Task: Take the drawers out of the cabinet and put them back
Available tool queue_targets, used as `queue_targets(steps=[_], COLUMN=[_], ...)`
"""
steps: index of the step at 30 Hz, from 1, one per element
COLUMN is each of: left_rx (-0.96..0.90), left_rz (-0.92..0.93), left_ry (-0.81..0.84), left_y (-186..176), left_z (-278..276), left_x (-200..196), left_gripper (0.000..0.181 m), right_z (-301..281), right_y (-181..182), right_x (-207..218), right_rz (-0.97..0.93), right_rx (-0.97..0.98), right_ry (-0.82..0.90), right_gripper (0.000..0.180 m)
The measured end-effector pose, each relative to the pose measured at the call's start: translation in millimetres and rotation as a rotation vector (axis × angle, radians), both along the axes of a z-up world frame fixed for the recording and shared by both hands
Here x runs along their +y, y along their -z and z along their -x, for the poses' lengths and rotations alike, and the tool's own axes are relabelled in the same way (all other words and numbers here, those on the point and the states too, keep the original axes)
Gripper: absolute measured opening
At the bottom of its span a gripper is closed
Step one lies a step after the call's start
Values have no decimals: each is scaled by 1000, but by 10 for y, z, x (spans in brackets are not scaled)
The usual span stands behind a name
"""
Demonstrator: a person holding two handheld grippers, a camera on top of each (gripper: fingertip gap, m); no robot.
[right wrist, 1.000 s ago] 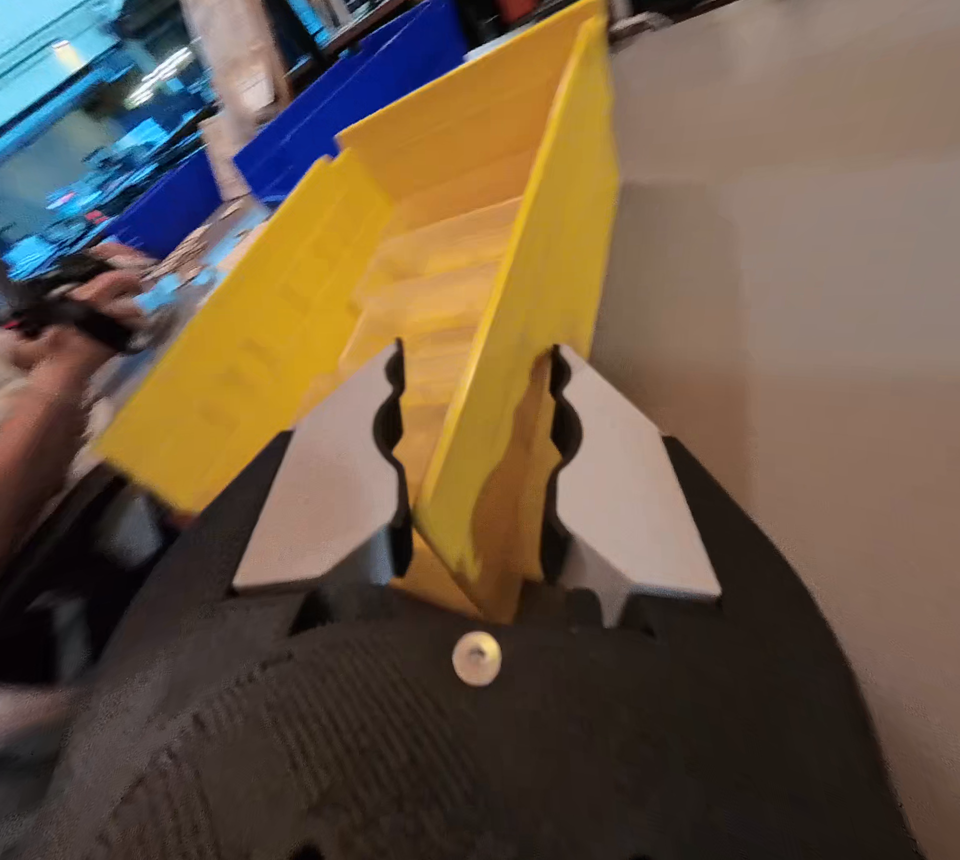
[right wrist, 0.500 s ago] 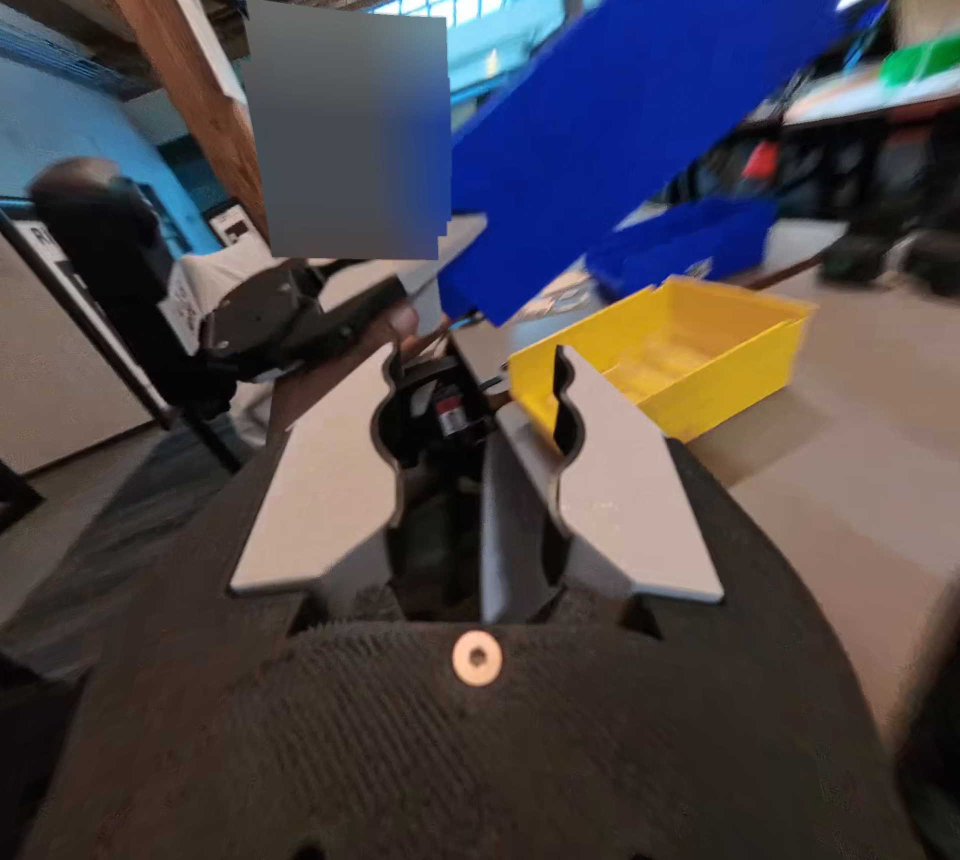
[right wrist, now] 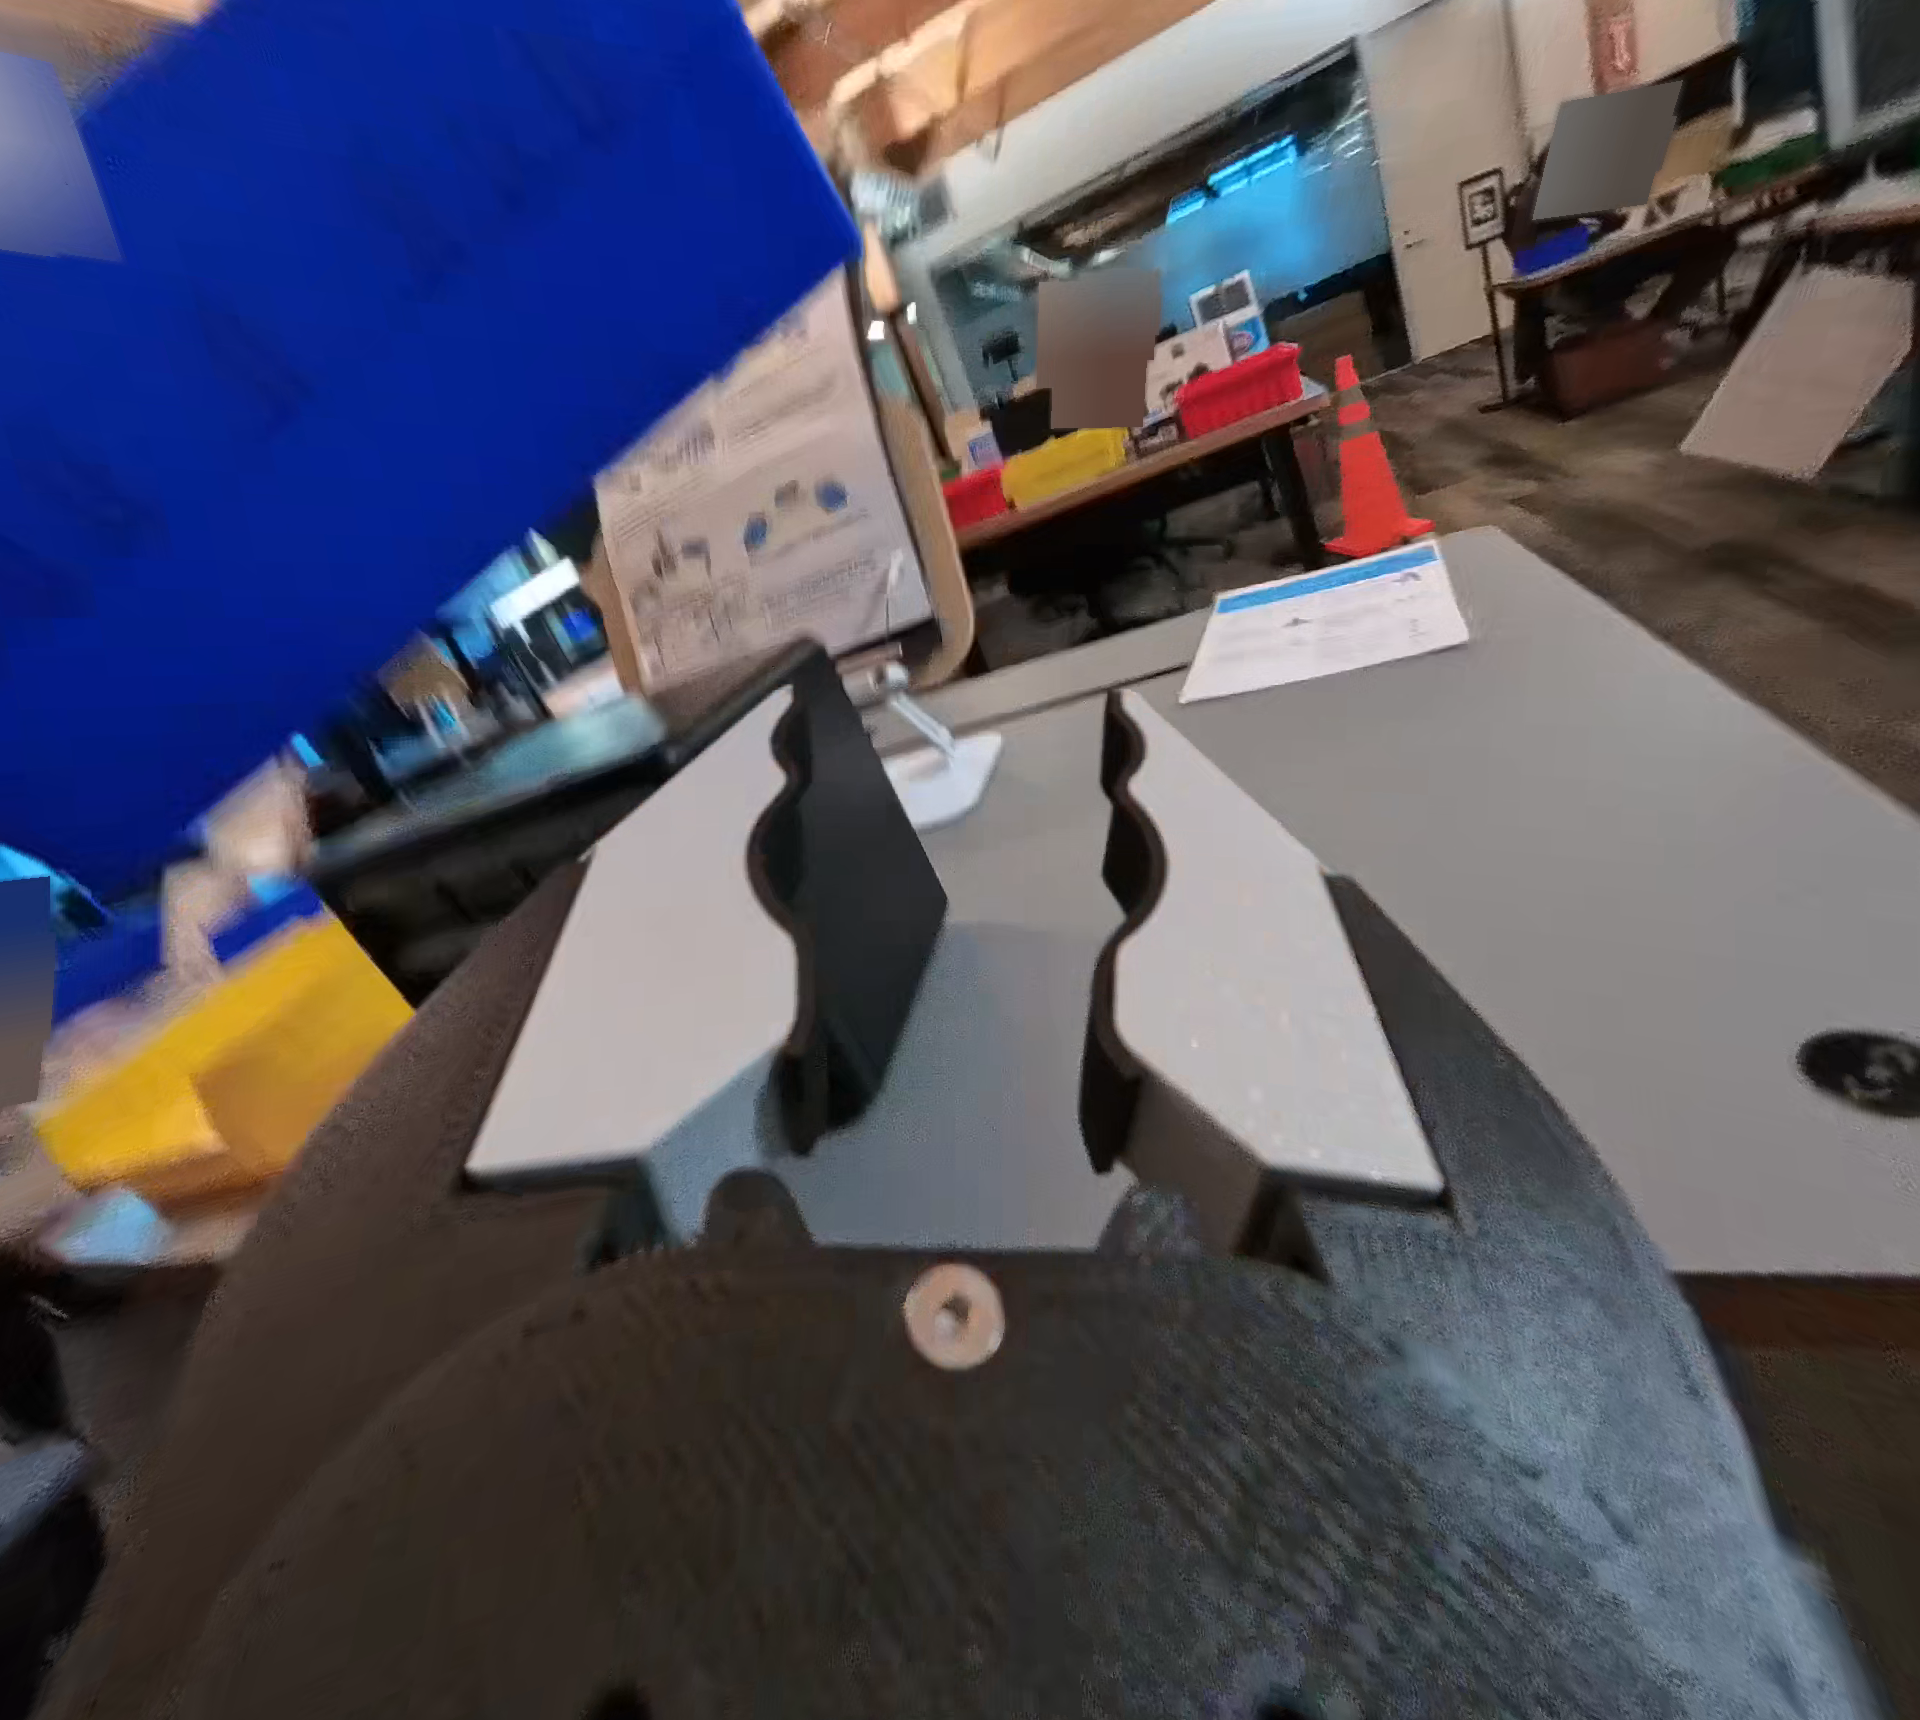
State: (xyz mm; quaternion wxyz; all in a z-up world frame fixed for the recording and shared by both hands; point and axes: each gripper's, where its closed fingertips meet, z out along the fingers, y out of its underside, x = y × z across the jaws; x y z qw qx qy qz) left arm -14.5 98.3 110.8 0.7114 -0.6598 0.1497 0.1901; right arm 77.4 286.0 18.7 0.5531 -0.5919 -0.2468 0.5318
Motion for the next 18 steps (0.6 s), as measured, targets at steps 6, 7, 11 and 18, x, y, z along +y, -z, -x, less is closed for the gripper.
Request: queue_targets(steps=[6,7,11,18], left_rx=[-51,-48,-32,-81], left_rz=[116,141,201,295], left_ry=[302,311,268,101], left_y=[661,813,1408,2124], left_z=[-948,-1015,-1002,-393], left_x=[1097,1258,1847,2521], left_gripper=[4,4,4,3], right_z=[-746,-816,-893,-451], right_y=[-353,-350,-117,526], right_x=[362,401,555,586], right_rz=[76,42,1,133], right_rx=[274,249,131,-15], right_ry=[82,133,242,148], right_gripper=[56,54,61,65])
